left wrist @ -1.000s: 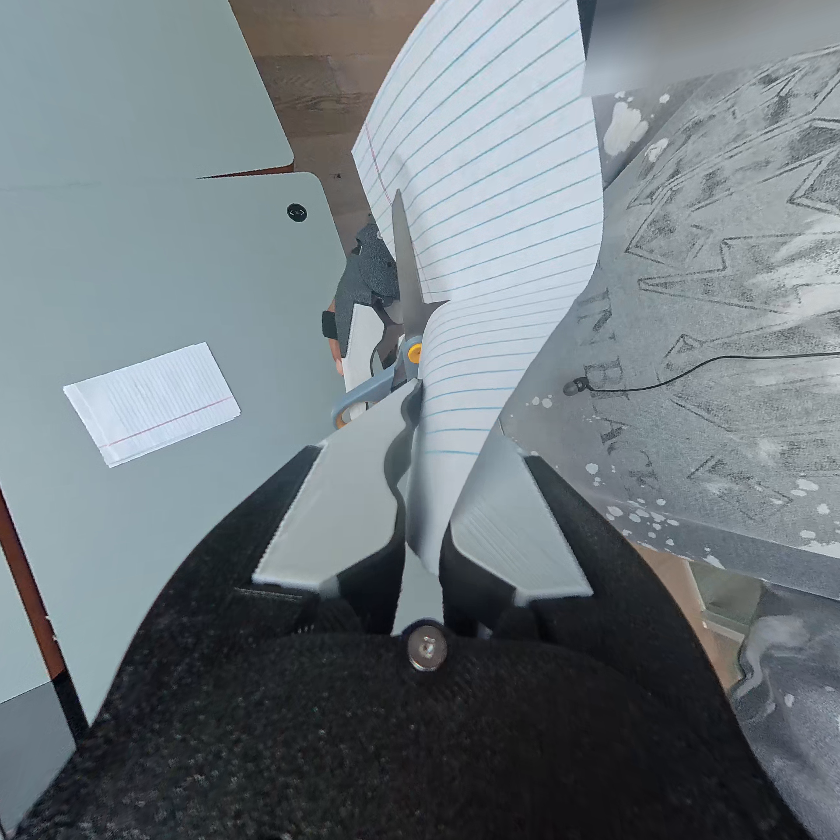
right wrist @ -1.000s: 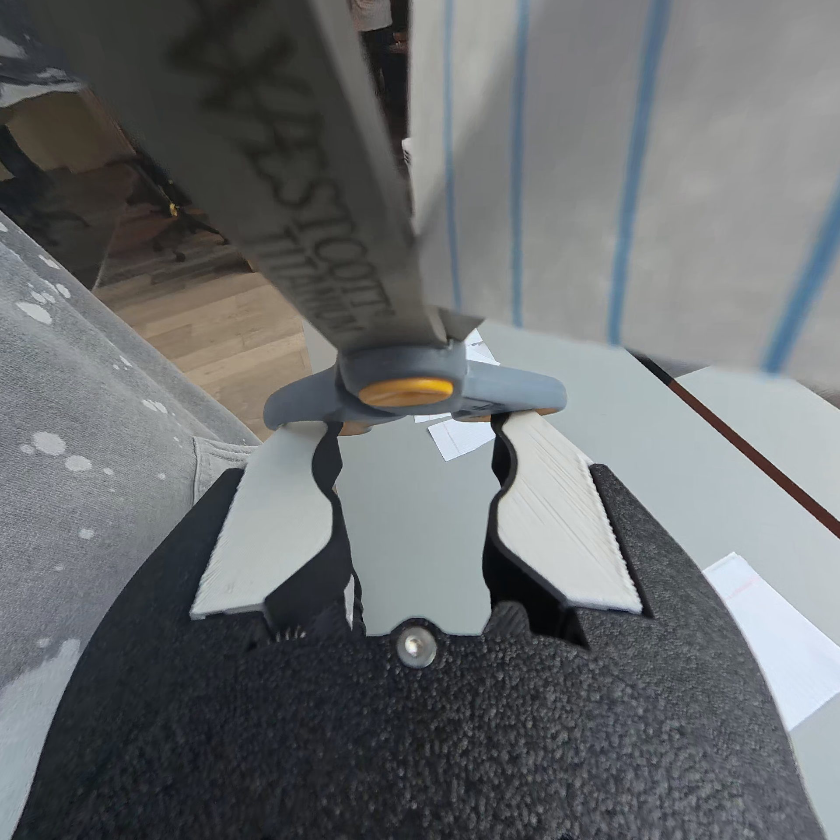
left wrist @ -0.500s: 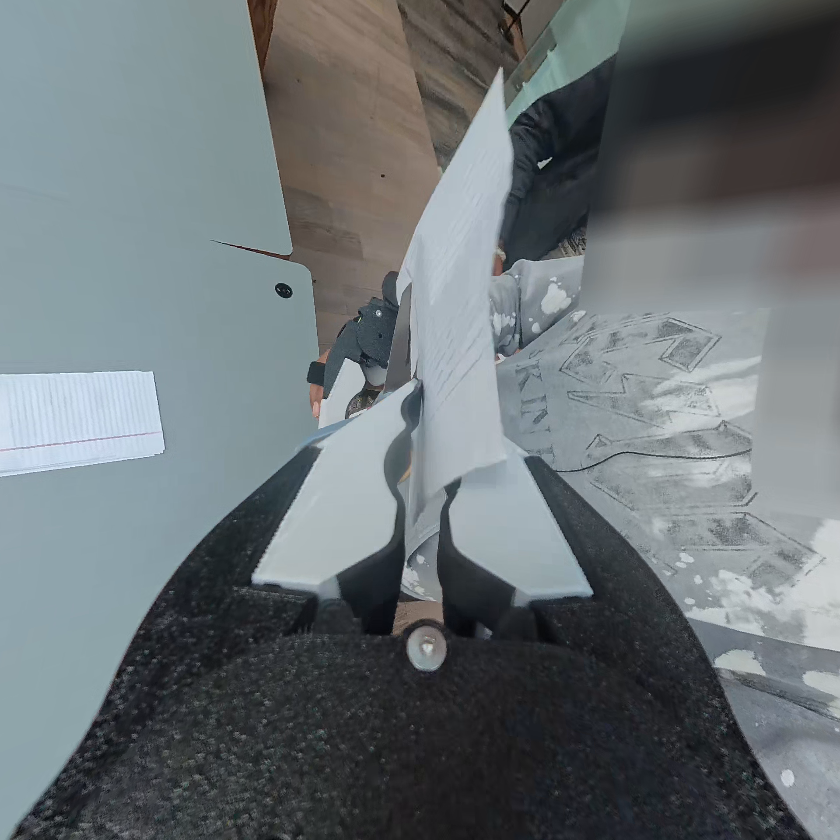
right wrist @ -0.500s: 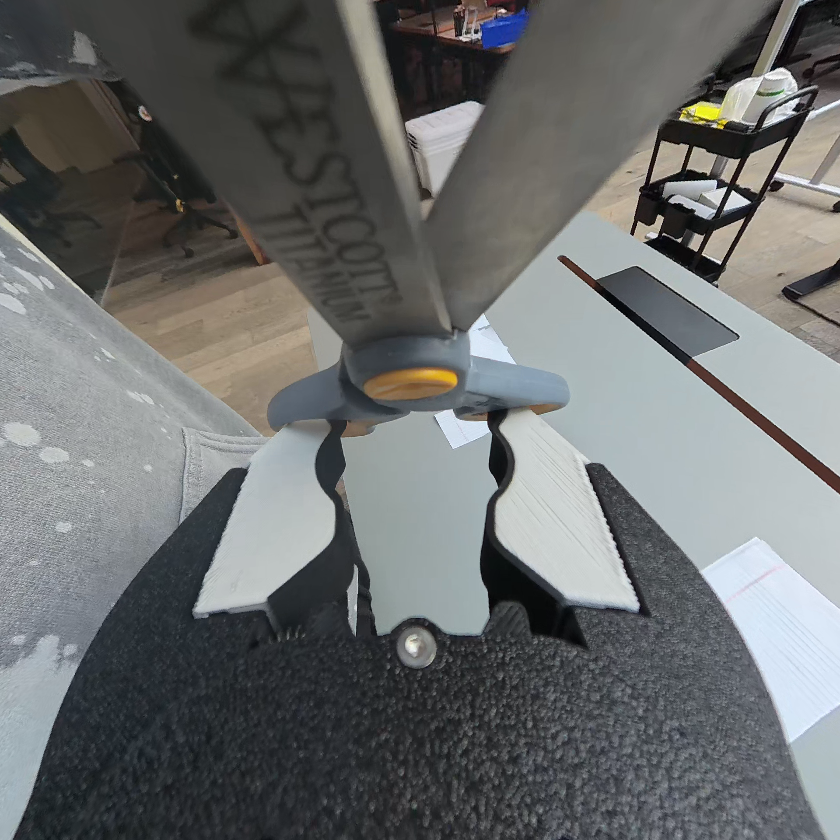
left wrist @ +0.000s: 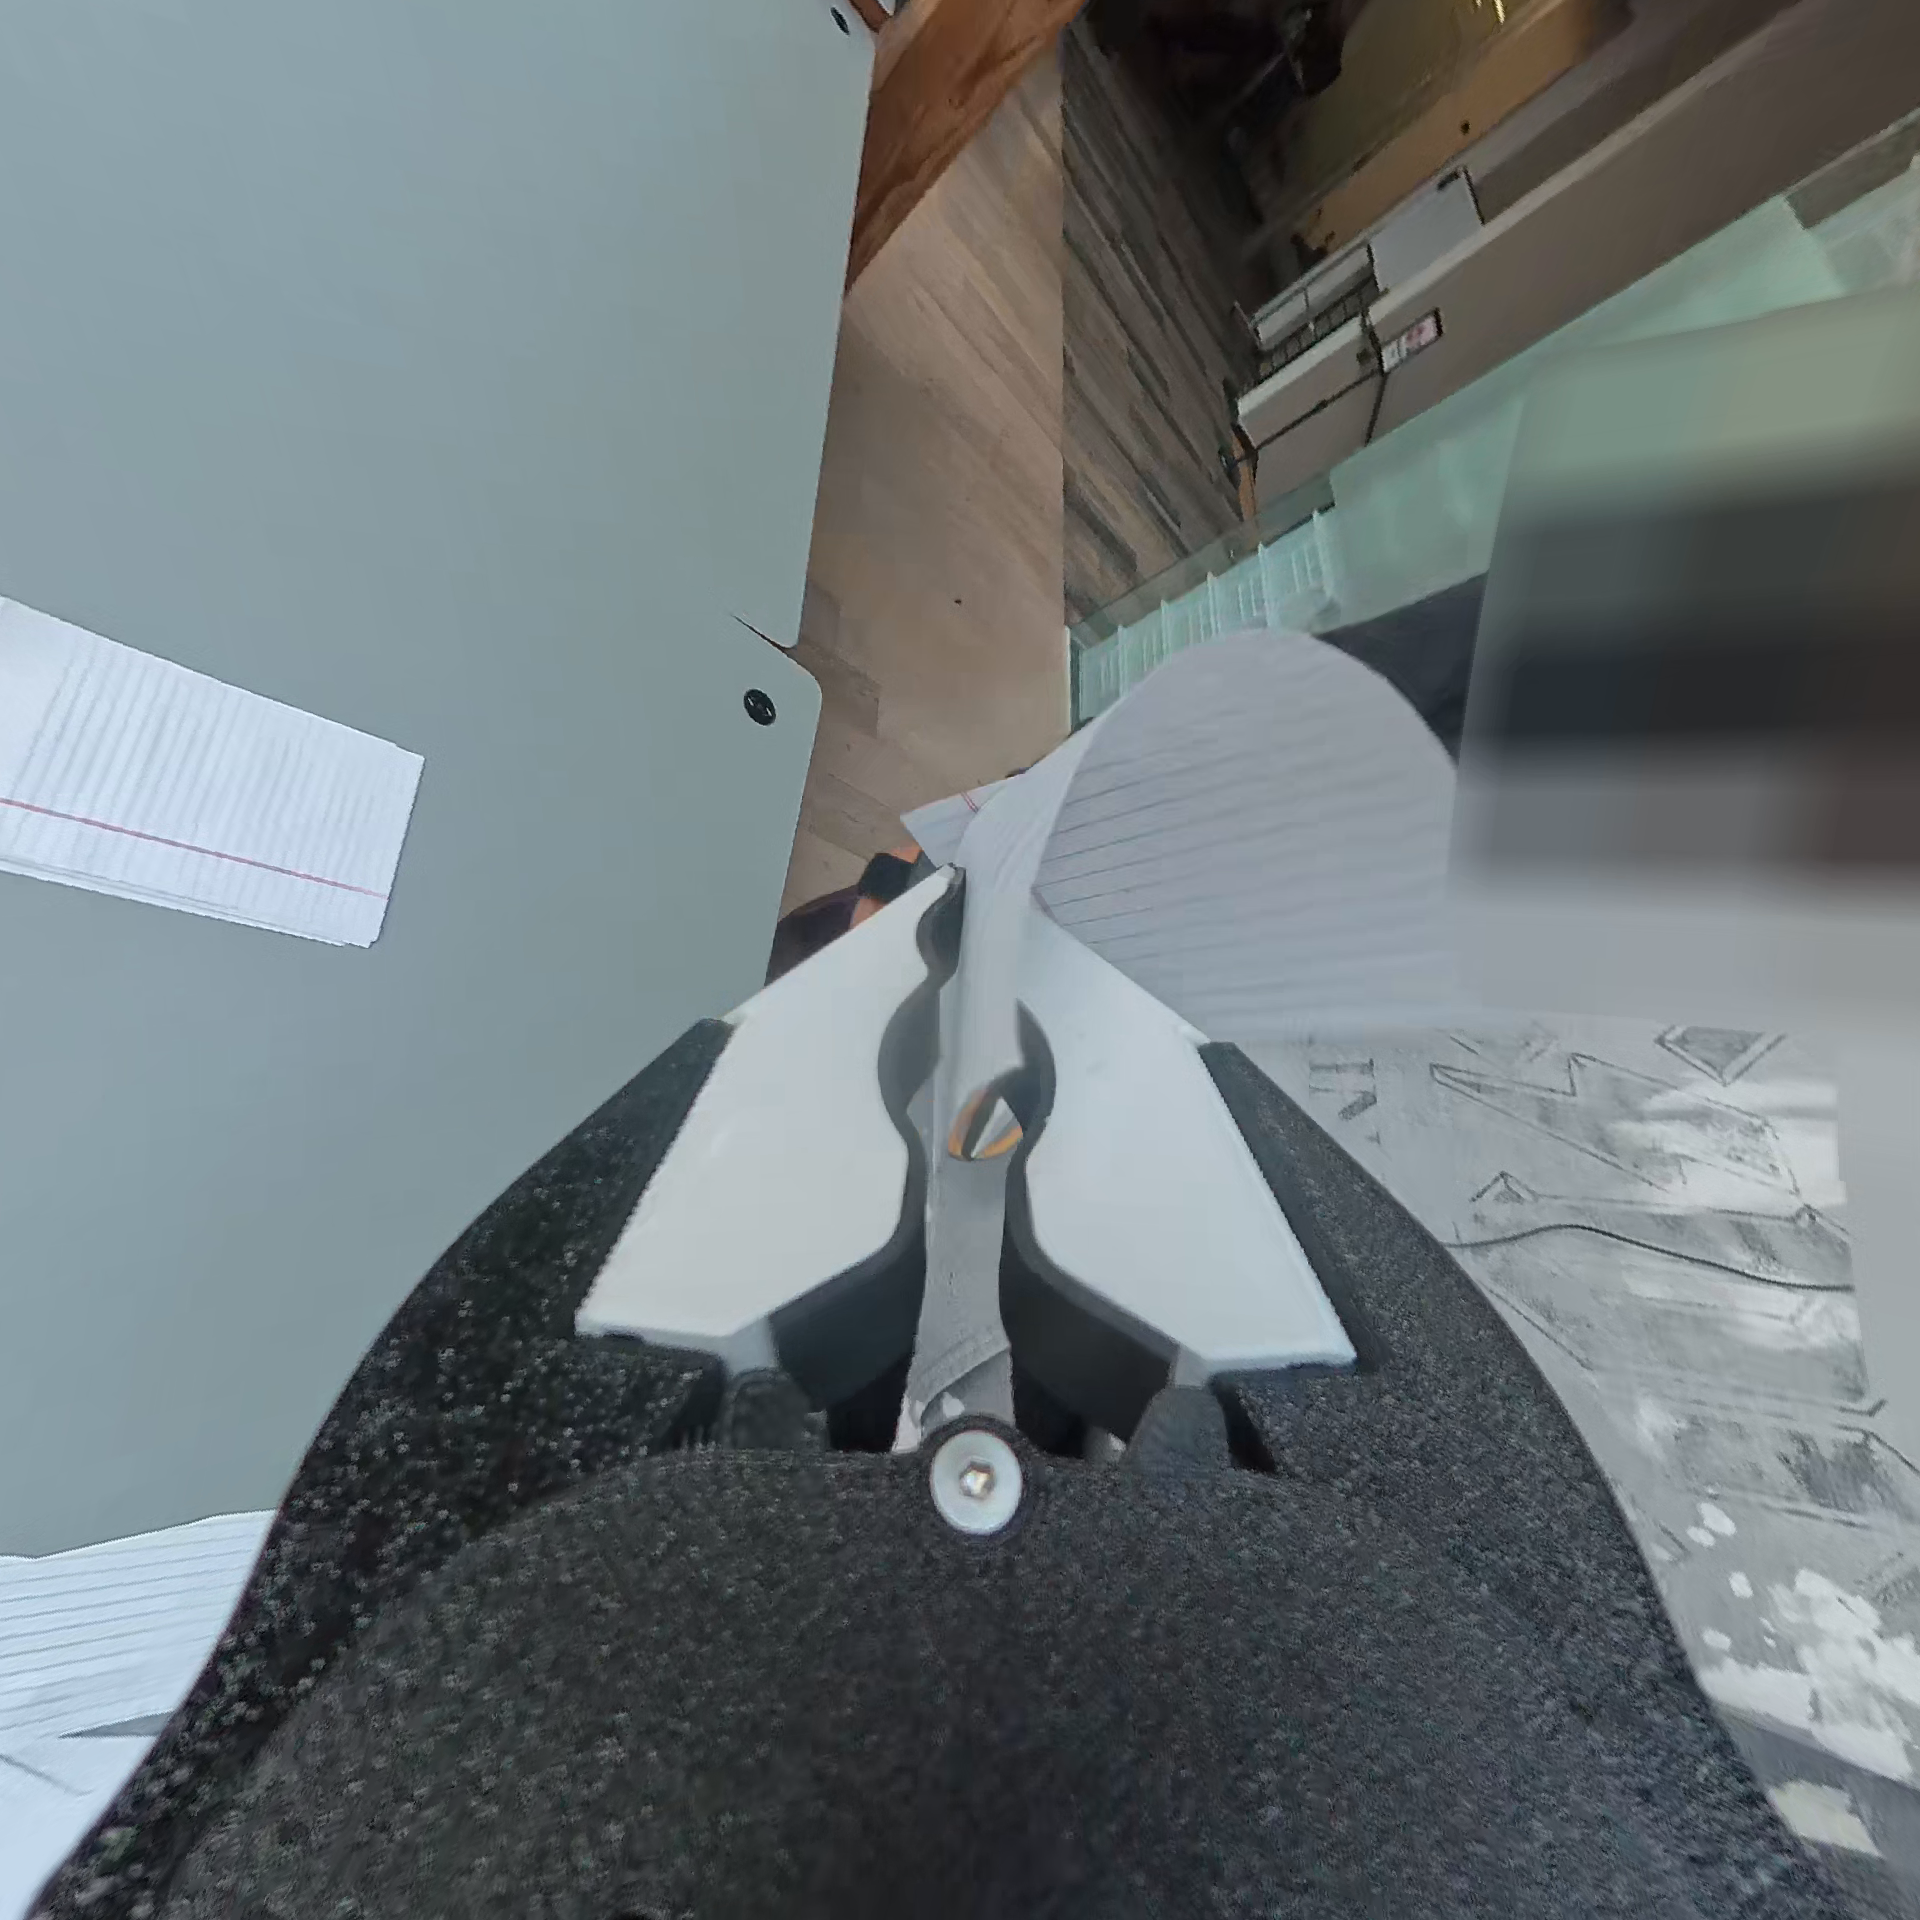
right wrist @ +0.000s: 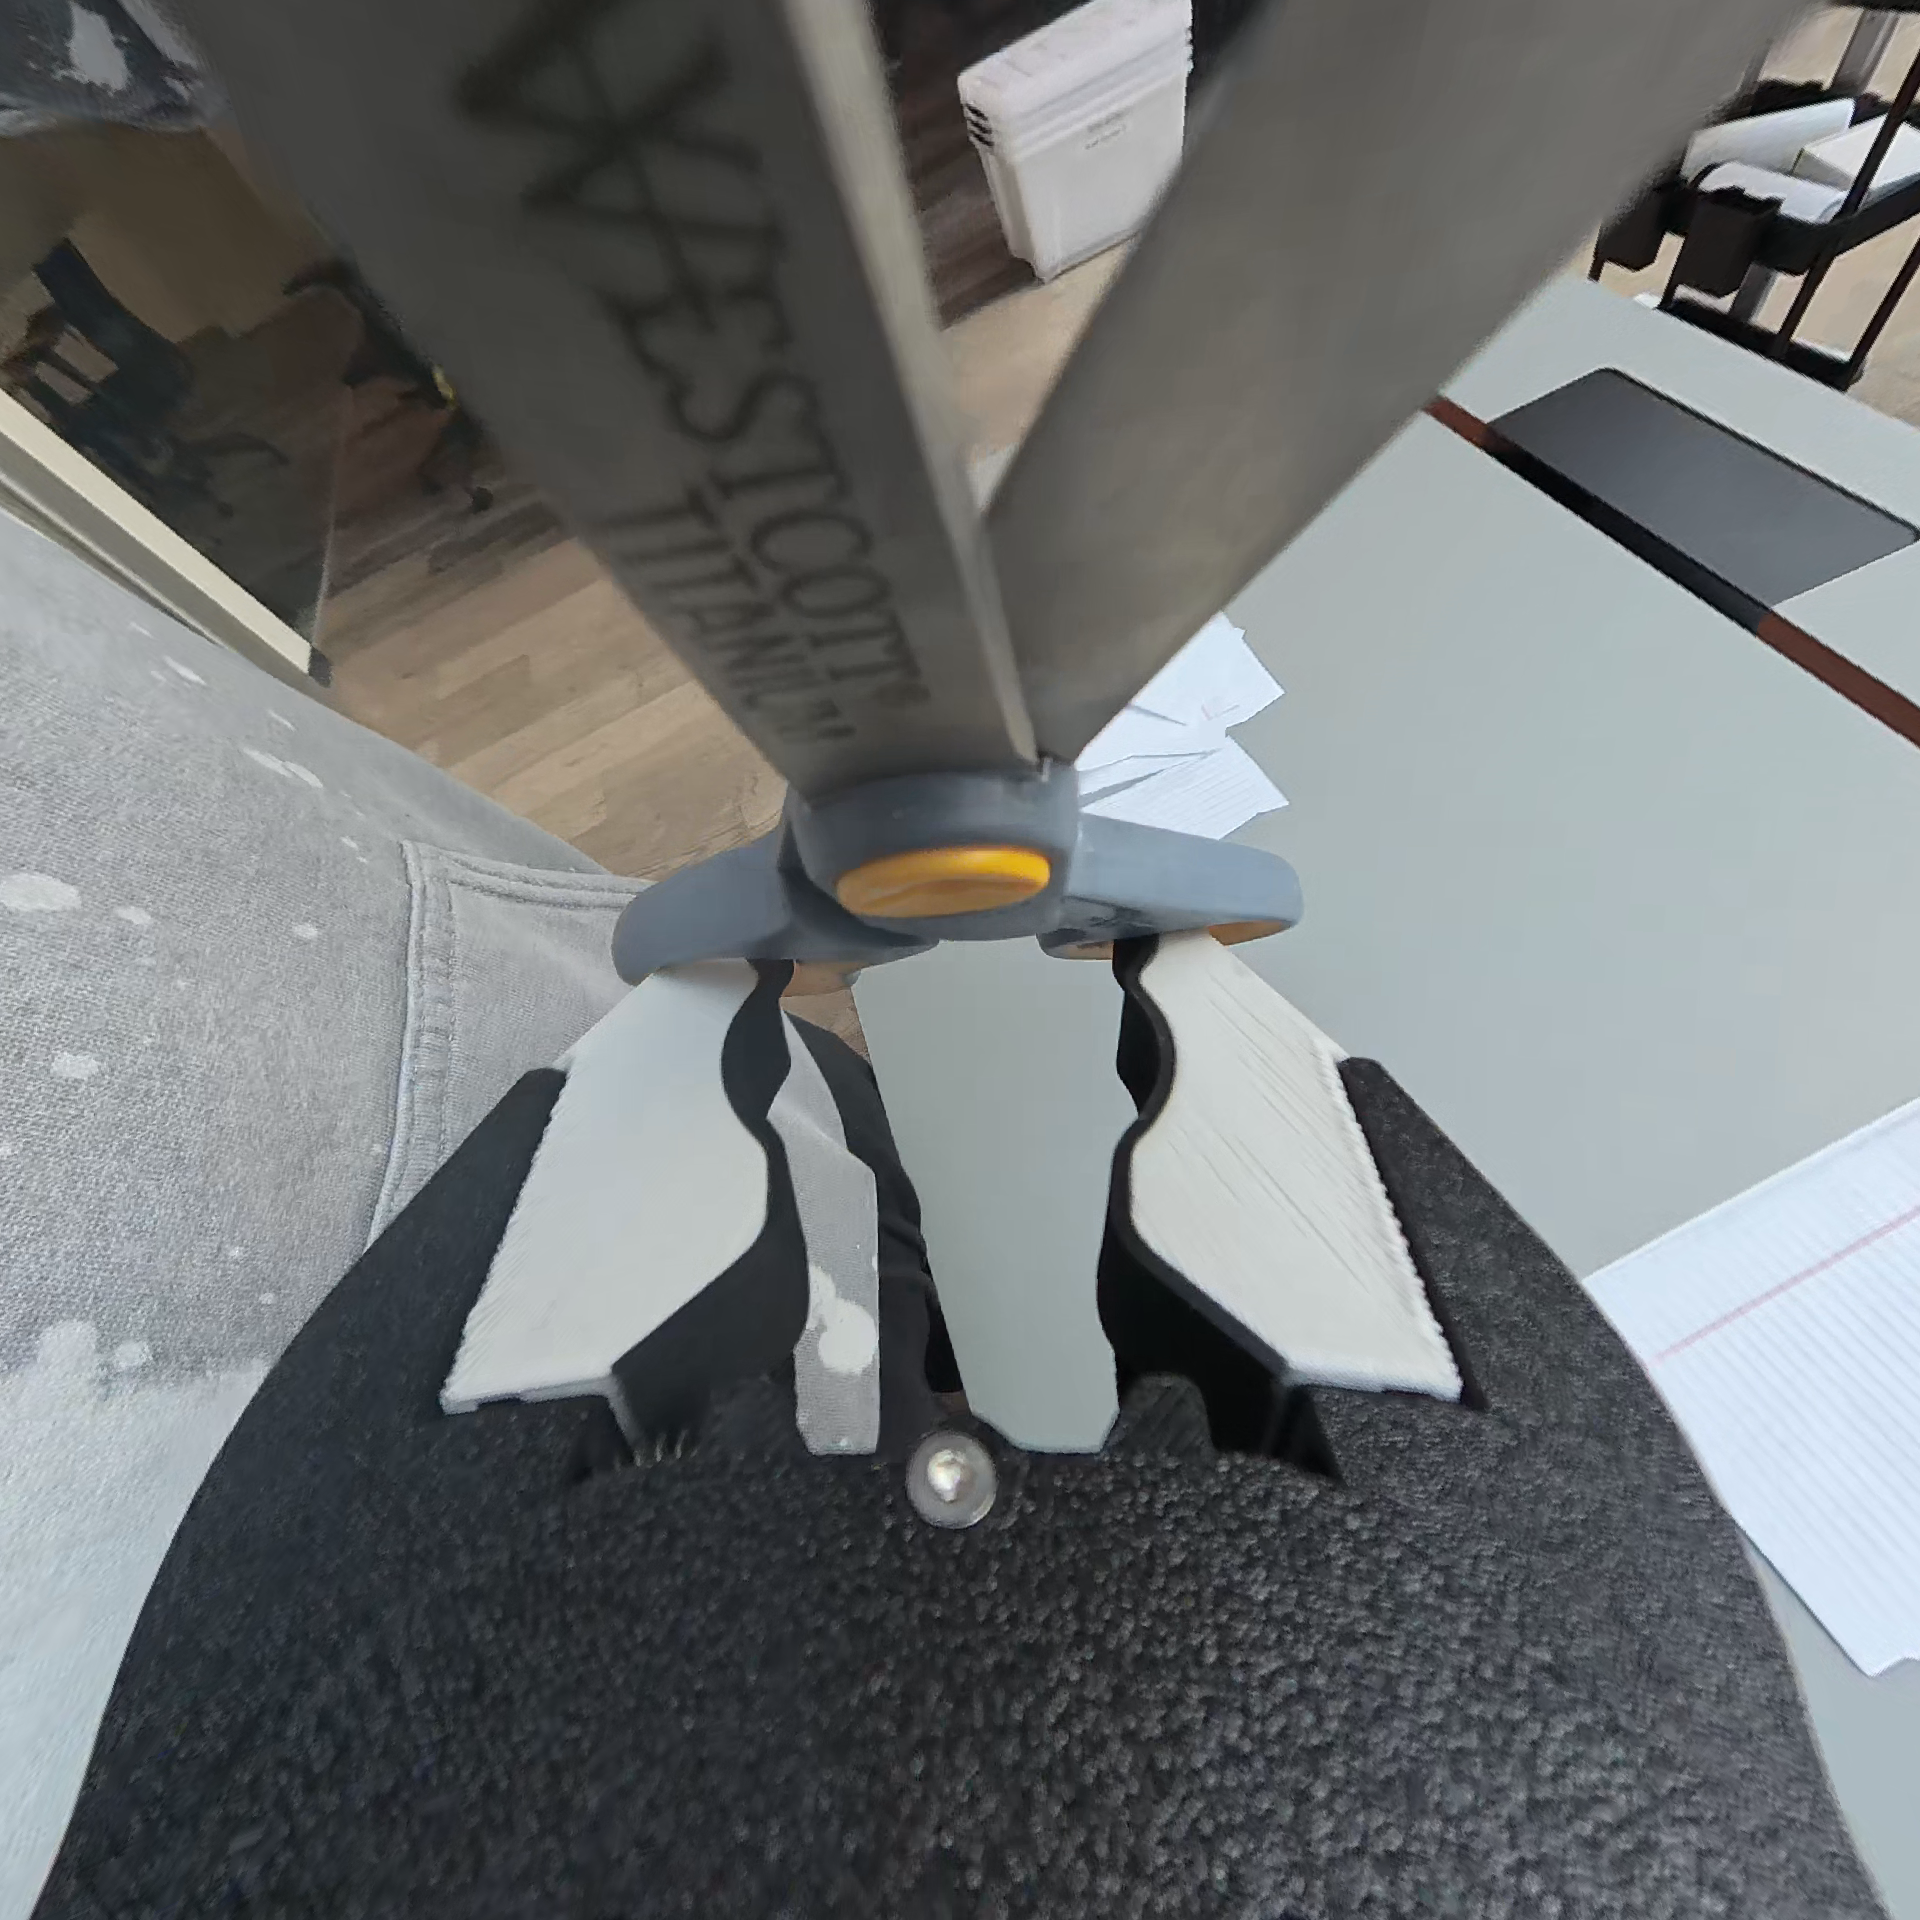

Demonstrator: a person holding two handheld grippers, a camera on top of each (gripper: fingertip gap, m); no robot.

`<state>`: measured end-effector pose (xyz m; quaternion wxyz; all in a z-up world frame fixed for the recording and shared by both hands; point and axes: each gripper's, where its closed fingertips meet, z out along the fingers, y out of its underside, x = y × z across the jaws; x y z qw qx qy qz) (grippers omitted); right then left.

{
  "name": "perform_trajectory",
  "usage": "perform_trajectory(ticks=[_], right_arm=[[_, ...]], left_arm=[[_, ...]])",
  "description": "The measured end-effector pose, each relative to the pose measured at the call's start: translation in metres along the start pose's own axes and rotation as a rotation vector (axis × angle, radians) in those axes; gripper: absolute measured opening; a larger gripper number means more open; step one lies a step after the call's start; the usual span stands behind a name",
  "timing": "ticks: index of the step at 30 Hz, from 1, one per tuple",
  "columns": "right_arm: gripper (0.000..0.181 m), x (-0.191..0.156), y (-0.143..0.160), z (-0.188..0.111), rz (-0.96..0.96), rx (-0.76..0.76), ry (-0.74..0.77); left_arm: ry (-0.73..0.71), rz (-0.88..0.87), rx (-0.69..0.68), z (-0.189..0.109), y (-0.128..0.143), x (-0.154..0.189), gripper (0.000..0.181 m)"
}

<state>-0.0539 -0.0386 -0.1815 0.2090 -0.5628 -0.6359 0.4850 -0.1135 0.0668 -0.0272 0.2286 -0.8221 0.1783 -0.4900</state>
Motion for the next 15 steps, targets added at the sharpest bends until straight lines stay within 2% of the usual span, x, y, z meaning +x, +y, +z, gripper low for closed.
perform_trajectory(ticks=[4,8,11,15], right_arm=[[0.062,-0.004,0.013,0.007,0.026,-0.029,-0.015],[0.062,0.004,0.023,0.014,0.043,-0.061,0.011],[0.061,0.012,0.031,0.017,0.045,-0.100,0.035],[0.061,0.019,0.040,0.021,0.048,-0.140,0.049]], left_arm=[[-0.015,-0.096,0.092,0.000,0.007,-0.037,0.000],[0.005,-0.241,0.164,0.014,0.036,-0.087,0.000],[-0.025,-0.351,0.199,0.028,0.070,-0.135,0.000],[0.020,-0.554,0.225,0.053,0.123,-0.187,0.000]])
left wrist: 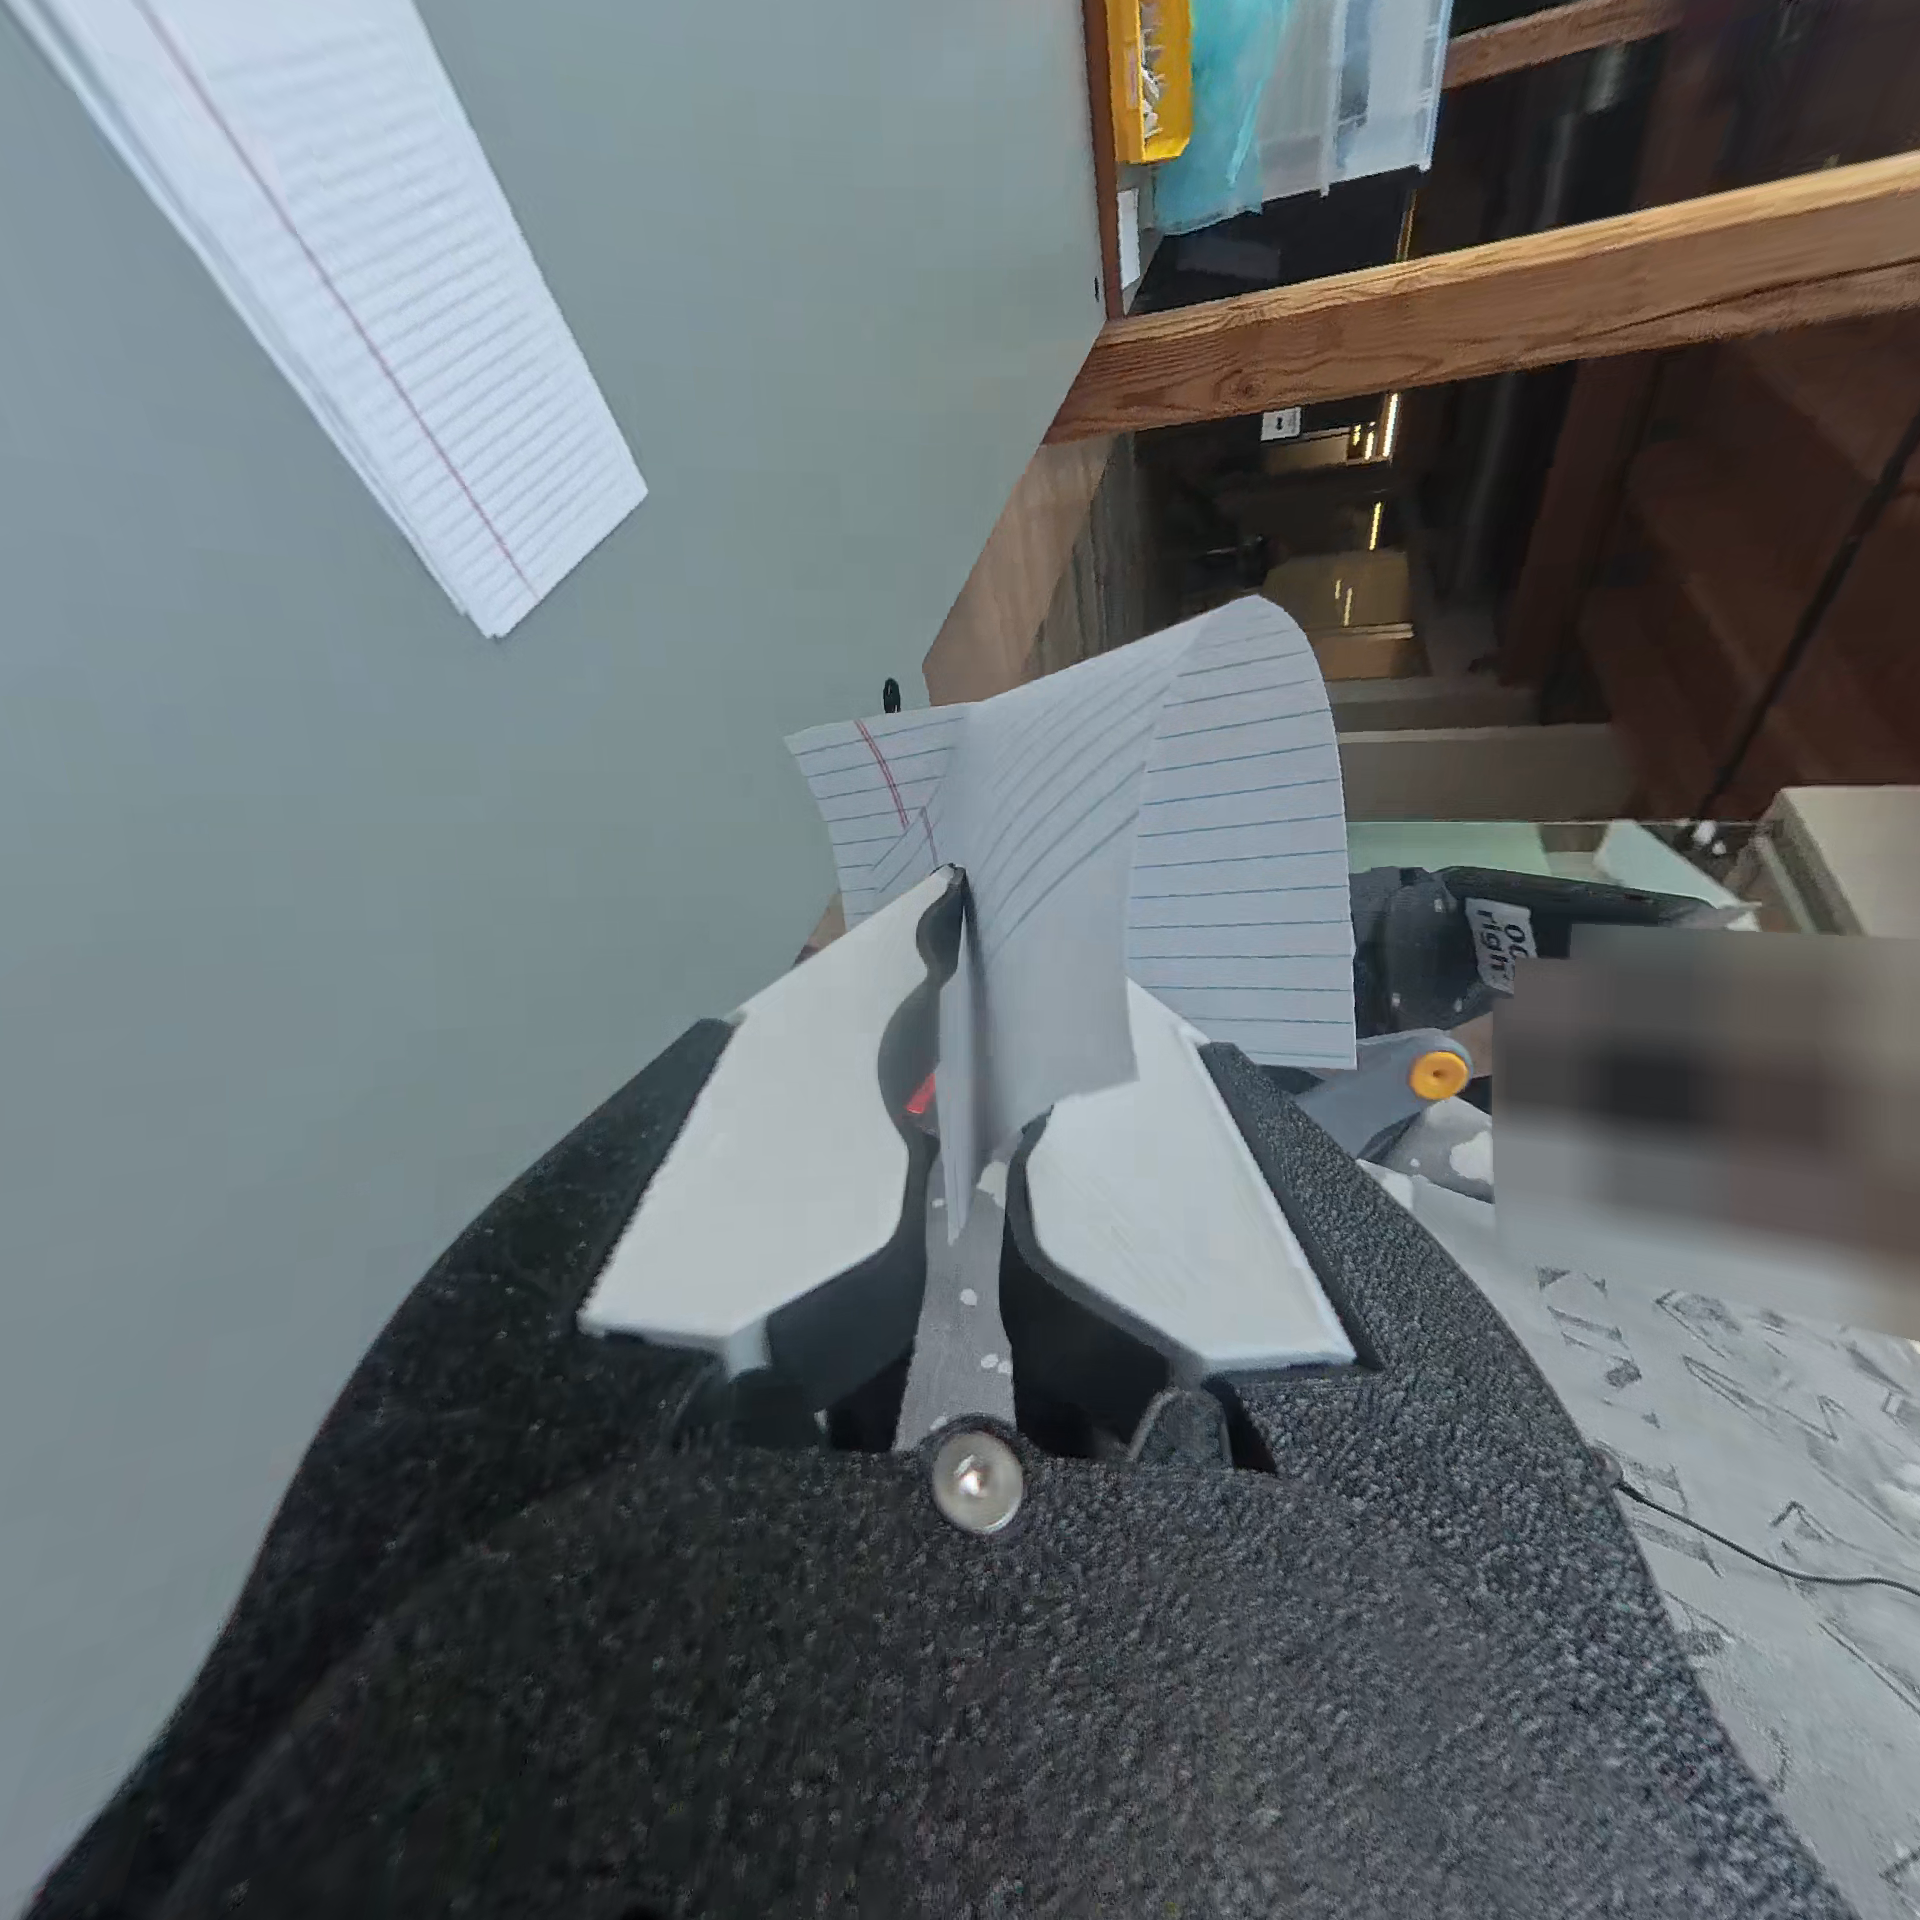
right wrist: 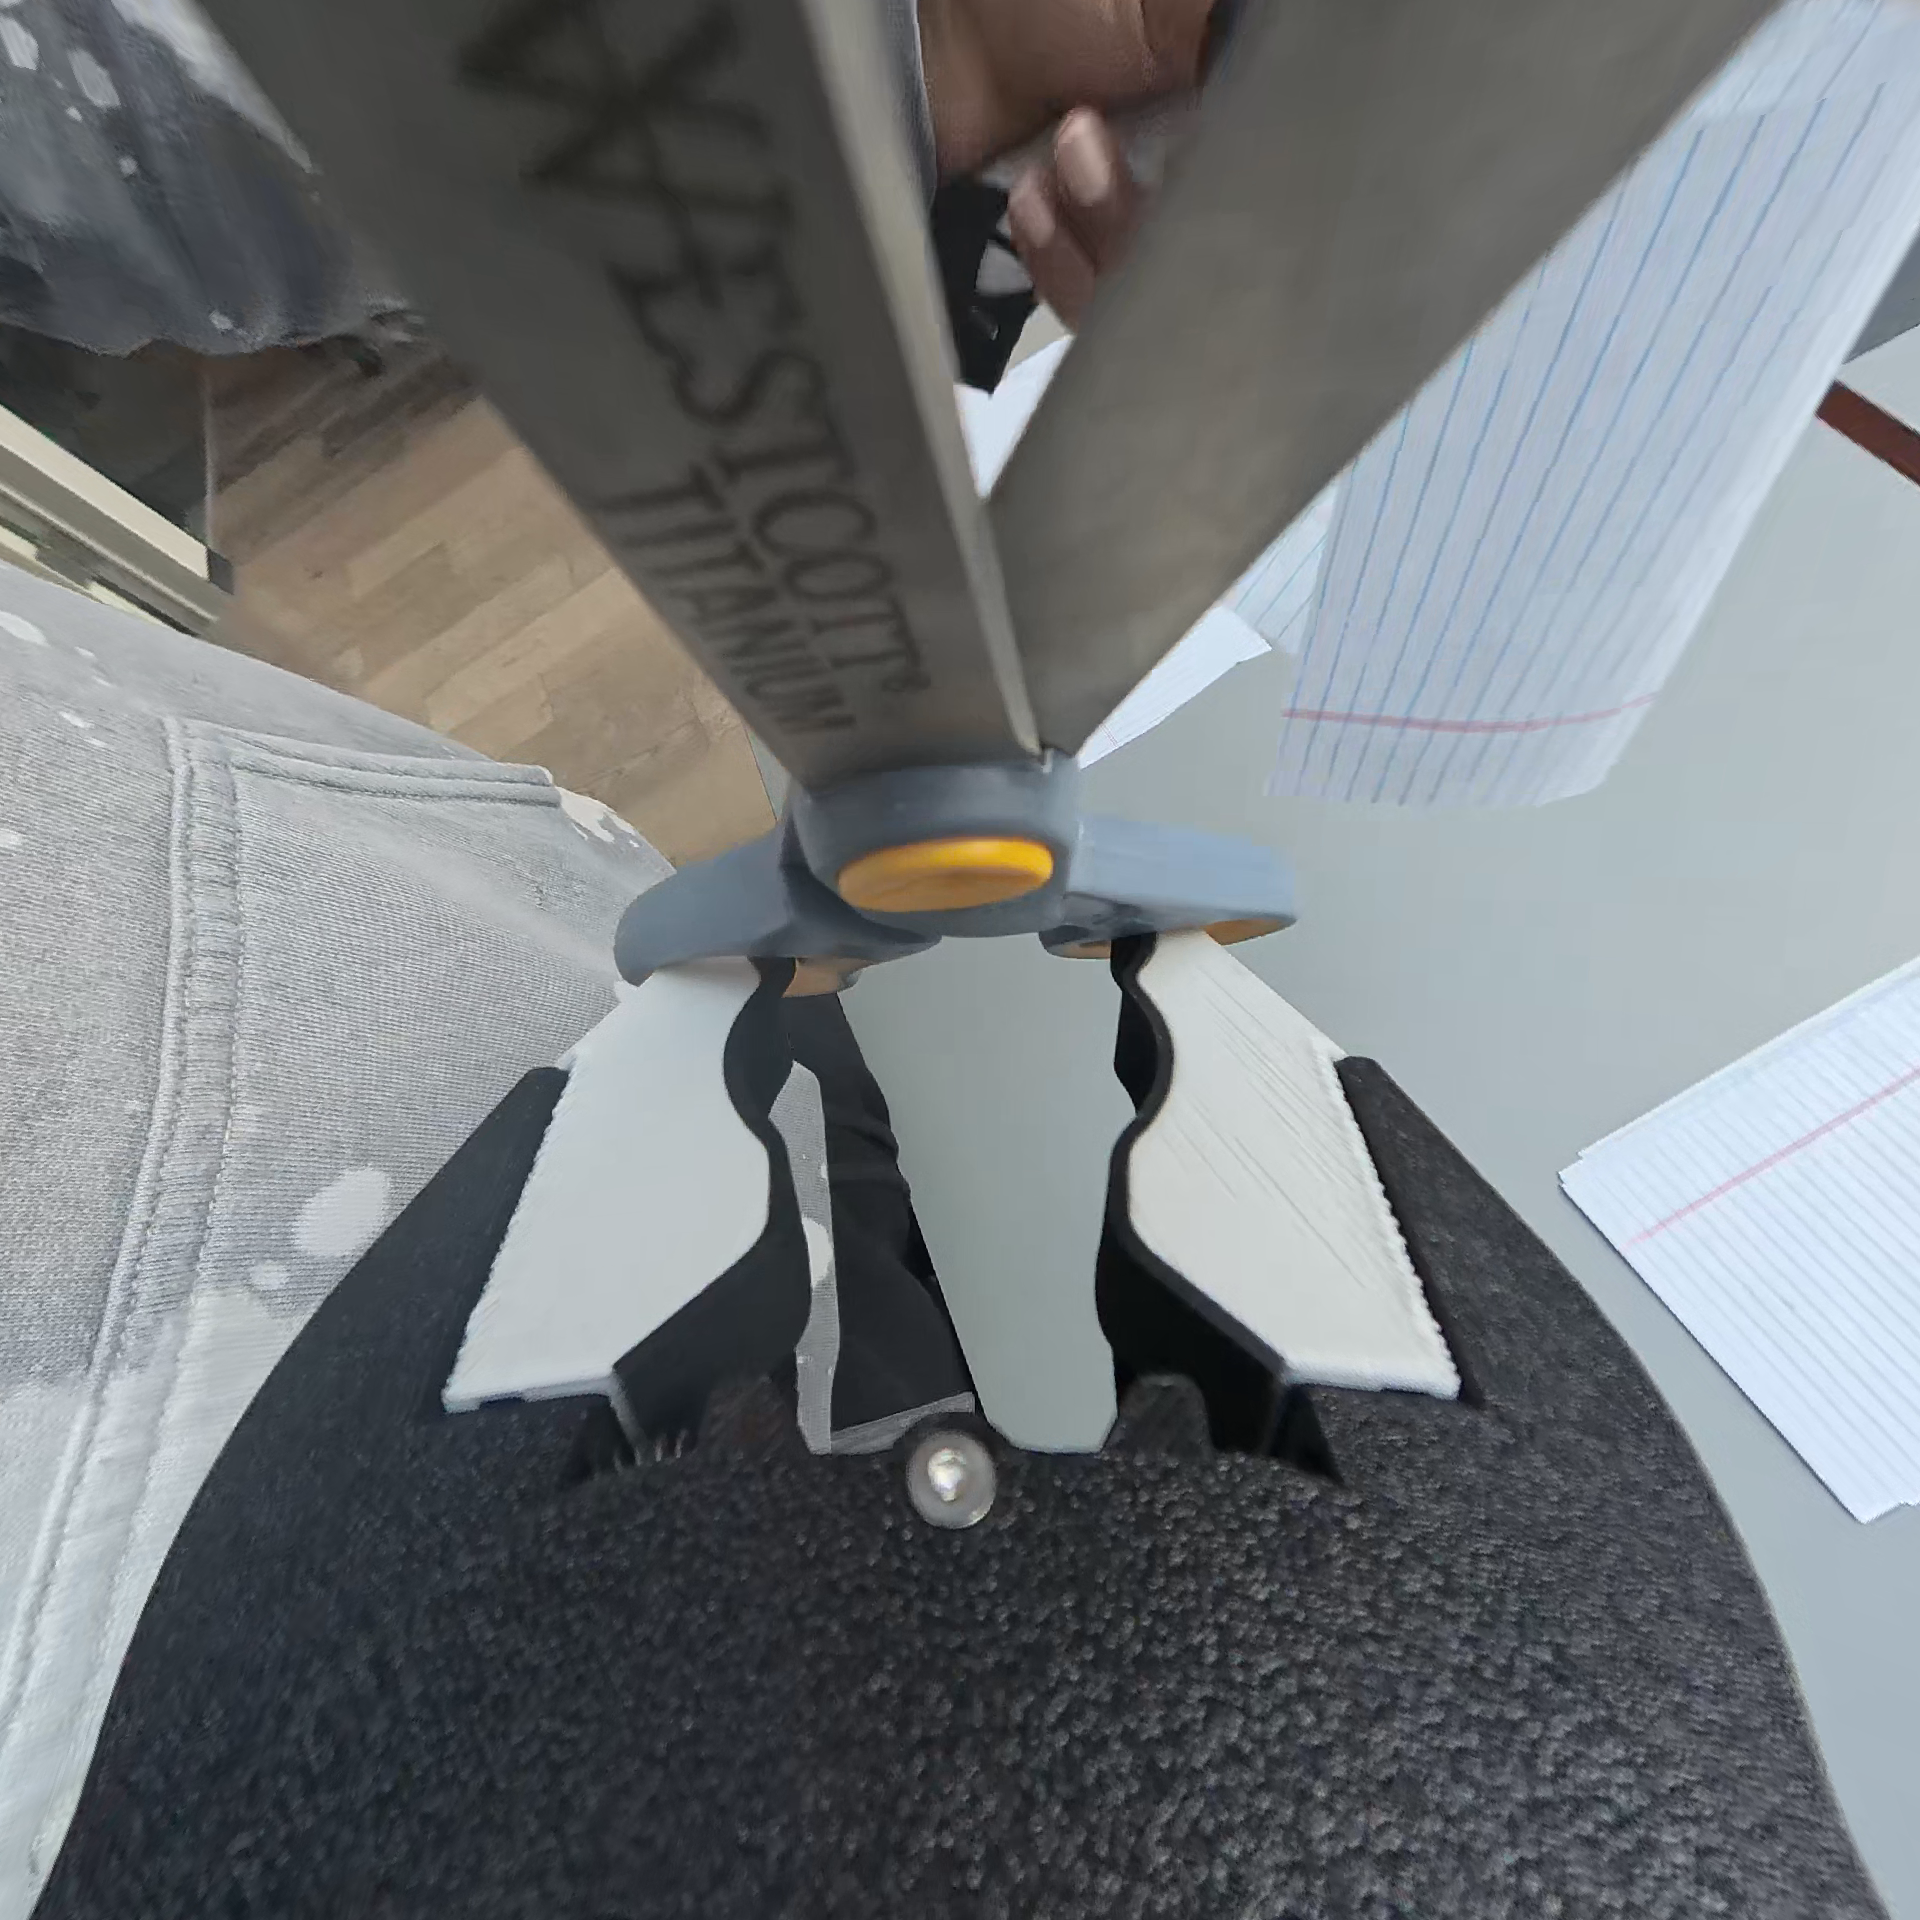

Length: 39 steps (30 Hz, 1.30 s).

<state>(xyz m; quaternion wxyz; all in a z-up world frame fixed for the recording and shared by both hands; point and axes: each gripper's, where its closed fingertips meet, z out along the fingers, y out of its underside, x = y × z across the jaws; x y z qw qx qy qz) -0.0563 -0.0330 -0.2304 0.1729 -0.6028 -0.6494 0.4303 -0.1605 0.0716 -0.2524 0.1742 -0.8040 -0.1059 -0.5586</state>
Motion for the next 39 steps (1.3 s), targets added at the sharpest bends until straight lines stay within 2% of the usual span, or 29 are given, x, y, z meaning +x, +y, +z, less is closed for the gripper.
perform_trajectory(ticks=[5,9,15,19,23,27,30,35,37,39], right_arm=[[0.061,0.005,0.010,0.003,0.020,-0.030,0.017],[0.061,0.007,0.022,0.004,0.048,-0.054,0.031],[0.060,0.007,0.042,0.006,0.093,-0.097,0.041],[0.060,0.006,0.051,0.008,0.118,-0.115,0.045],[0.060,0.006,0.055,0.007,0.135,-0.118,0.052],[0.060,0.007,0.058,0.008,0.140,-0.124,0.056],[0.060,0.007,0.061,0.009,0.143,-0.128,0.048],[0.060,0.005,0.063,0.014,0.142,-0.130,0.033],[0.060,0.006,0.064,0.016,0.141,-0.133,0.036],[0.060,0.009,0.066,0.018,0.149,-0.135,0.041]], left_arm=[[0.008,-0.242,-0.048,0.025,0.048,-0.085,0.000],[-0.053,-0.358,-0.064,0.040,0.079,-0.138,0.000],[-0.125,-0.447,0.002,0.048,0.088,-0.183,0.004],[-0.118,-0.405,0.098,0.042,0.068,-0.186,0.036],[-0.148,-0.324,0.182,0.028,0.054,-0.182,0.077],[-0.214,-0.299,0.185,0.014,0.062,-0.189,0.090],[-0.292,-0.282,0.171,0.002,0.073,-0.201,0.092],[-0.358,-0.236,0.168,-0.010,0.085,-0.197,0.089],[-0.327,-0.183,0.229,-0.012,0.081,-0.178,0.086],[-0.227,-0.097,0.305,-0.007,0.076,-0.142,0.079]])
